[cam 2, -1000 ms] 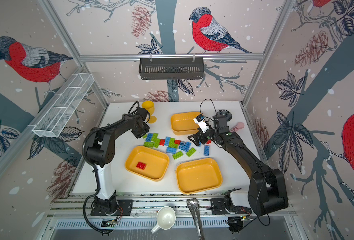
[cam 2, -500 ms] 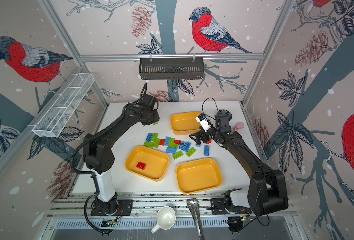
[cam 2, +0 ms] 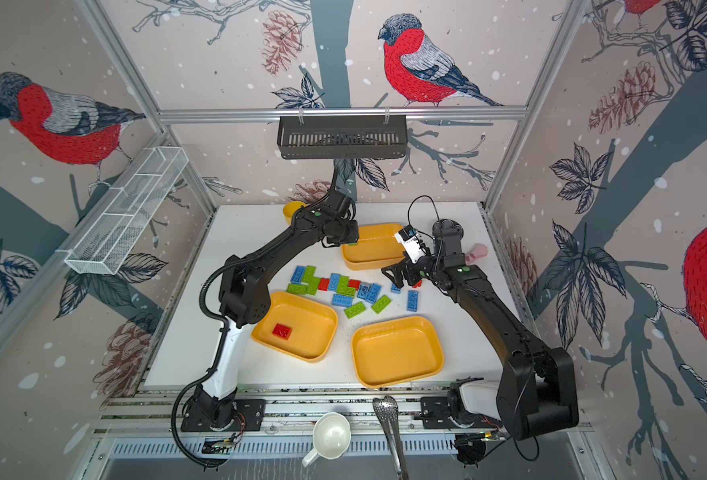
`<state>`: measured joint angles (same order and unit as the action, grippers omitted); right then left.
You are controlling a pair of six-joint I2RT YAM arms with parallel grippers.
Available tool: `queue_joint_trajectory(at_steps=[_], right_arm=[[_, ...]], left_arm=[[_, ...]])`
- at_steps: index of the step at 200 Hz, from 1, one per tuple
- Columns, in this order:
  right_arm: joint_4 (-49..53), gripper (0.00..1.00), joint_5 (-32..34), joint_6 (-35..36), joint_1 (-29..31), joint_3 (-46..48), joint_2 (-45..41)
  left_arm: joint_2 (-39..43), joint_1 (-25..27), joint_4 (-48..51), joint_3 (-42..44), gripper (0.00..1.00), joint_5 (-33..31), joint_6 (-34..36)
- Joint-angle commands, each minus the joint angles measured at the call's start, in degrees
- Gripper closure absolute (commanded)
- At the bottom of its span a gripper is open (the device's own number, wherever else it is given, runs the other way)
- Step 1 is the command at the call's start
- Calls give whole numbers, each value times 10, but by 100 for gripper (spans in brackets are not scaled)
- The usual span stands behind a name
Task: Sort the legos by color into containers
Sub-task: 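Carry the lime-green brick to the farther tub and release it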
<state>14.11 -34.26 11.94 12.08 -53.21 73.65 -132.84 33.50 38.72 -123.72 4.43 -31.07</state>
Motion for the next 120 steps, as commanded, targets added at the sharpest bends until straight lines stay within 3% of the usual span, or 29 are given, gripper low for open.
queue_joint_trajectory(at_steps=[1, 25, 39, 79, 120], right_arm=[[-7, 1, 5, -3, 0, 1, -6], [-5, 1, 6, -2, -1, 3, -7], [-5, 1, 5, -2, -1, 3, -7], [-6, 1, -3, -3, -1, 2, 0], [-5, 1, -16, -2, 4, 5, 8]], left_arm=[[-20, 2, -23, -20, 56, 1, 16], [-20, 2, -17, -31, 36, 1, 20], [-9, 2, 2, -33, 30, -5, 27], [55, -5, 106, 16, 27, -78, 60], [164, -46, 101, 178, 27, -98, 73]])
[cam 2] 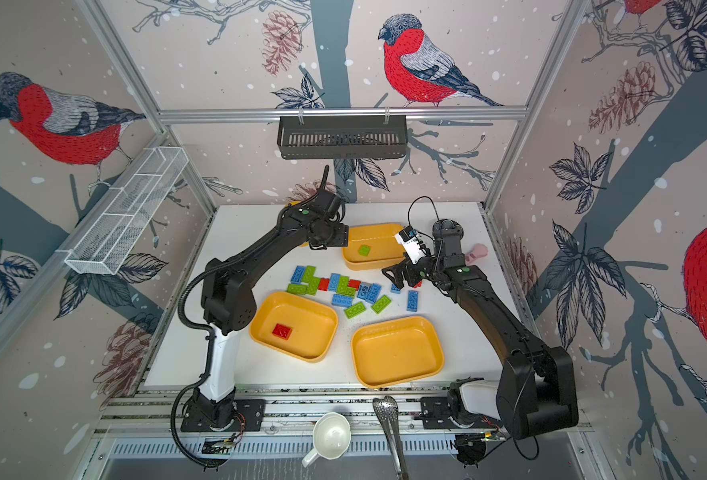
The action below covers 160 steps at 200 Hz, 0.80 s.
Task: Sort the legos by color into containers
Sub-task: 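Carry the lime-green brick to the farther tub and release it, then lower the left gripper onto a blue brick and grasp it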
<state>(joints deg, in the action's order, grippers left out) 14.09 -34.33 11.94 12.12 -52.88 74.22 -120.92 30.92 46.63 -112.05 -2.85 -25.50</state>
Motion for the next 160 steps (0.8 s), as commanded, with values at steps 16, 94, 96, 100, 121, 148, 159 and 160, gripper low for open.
queue_joint_trajectory(at_steps=[16, 94, 96, 100, 121, 148, 159, 160], right_arm=[[-5, 1, -17, -1, 7, 3, 5], [-3, 1, -17, -7, 21, 9, 8], [-3, 1, -16, -7, 21, 9, 8], [-3, 1, -17, -7, 21, 9, 9], [0, 1, -15, -7, 23, 9, 7], [2, 1, -13, -6, 23, 9, 6], [2, 1, -13, -6, 23, 10, 7], [3, 1, -13, -6, 23, 11, 7]], left_arm=[[66, -37, 21, 108, 27, -33, 31], [79, -84, -24, 226, 36, -31, 76], [78, -84, -25, 227, 36, -32, 77], [76, -85, -27, 229, 36, -33, 78], [69, -91, -43, 245, 37, -25, 85], [64, -104, -55, 257, 39, -17, 88], [63, -104, -56, 258, 39, -17, 91], [63, -104, -56, 258, 40, -18, 91]])
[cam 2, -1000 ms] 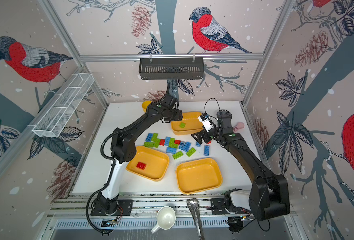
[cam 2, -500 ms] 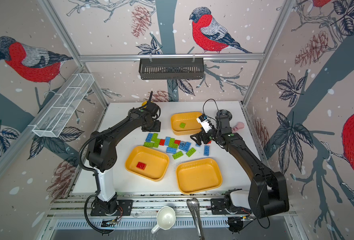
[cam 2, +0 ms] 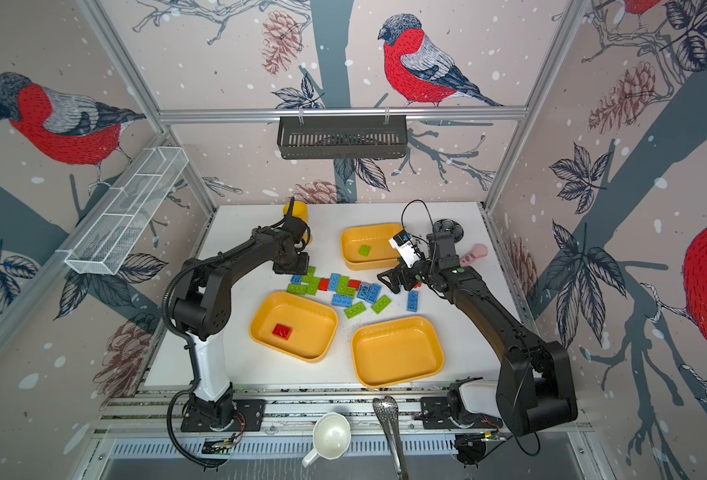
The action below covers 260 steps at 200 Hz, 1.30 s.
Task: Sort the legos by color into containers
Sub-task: 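Lower the left gripper onto a blue brick and grasp it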
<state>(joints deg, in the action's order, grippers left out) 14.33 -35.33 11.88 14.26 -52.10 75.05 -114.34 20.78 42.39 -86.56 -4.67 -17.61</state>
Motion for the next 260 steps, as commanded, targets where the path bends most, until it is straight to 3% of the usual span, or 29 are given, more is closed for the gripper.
queue_joint_trajectory(at_steps=[1, 98, 134, 182, 260], right_arm=[[0, 1, -3, -5, 2, 3, -2], [-2, 1, -3, -8, 5, 5, 1], [0, 1, -3, -7, 6, 7, 2], [-3, 1, -4, -7, 6, 8, 3], [3, 1, -5, -6, 7, 10, 2]], left_arm=[[-3, -2, -14, 3, 40, 0, 13], [-3, -22, -11, 23, 43, -43, 24], [9, -23, -11, 3, 43, 1, 14], [9, -8, 1, -13, 40, 12, 11], [-24, -12, -8, -2, 41, -10, 26]])
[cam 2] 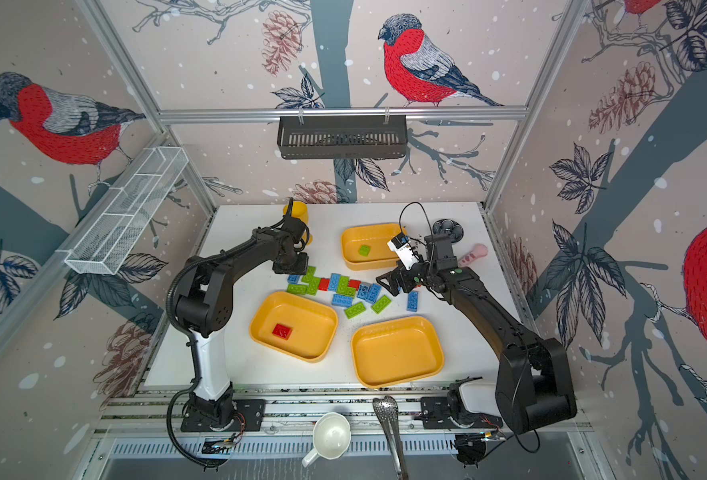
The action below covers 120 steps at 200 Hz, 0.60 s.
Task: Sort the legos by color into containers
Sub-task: 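Lower the left gripper onto a blue brick and grasp it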
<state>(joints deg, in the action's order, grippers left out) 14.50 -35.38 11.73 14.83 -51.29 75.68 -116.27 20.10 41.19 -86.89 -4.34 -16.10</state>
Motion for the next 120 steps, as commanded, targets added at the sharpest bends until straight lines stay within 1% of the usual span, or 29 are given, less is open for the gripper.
queue_joint_trajectory(at_steps=[1, 22, 58, 100, 120], right_arm=[[1, 1, -4, -5, 1, 2, -4], [1, 1, -4, -5, 1, 5, -5], [1, 1, -4, -7, 1, 4, -4], [3, 1, -6, -5, 2, -3, 1], [6, 1, -6, -6, 2, -4, 2]], left_arm=[[-5, -6, 4, 2, 42, -13, 11], [-8, -9, -2, 4, 44, -5, 15], [-5, -17, -6, 12, 52, -2, 17], [-16, -19, -19, 18, 53, 8, 21], [-19, -21, -23, 19, 60, 13, 22]])
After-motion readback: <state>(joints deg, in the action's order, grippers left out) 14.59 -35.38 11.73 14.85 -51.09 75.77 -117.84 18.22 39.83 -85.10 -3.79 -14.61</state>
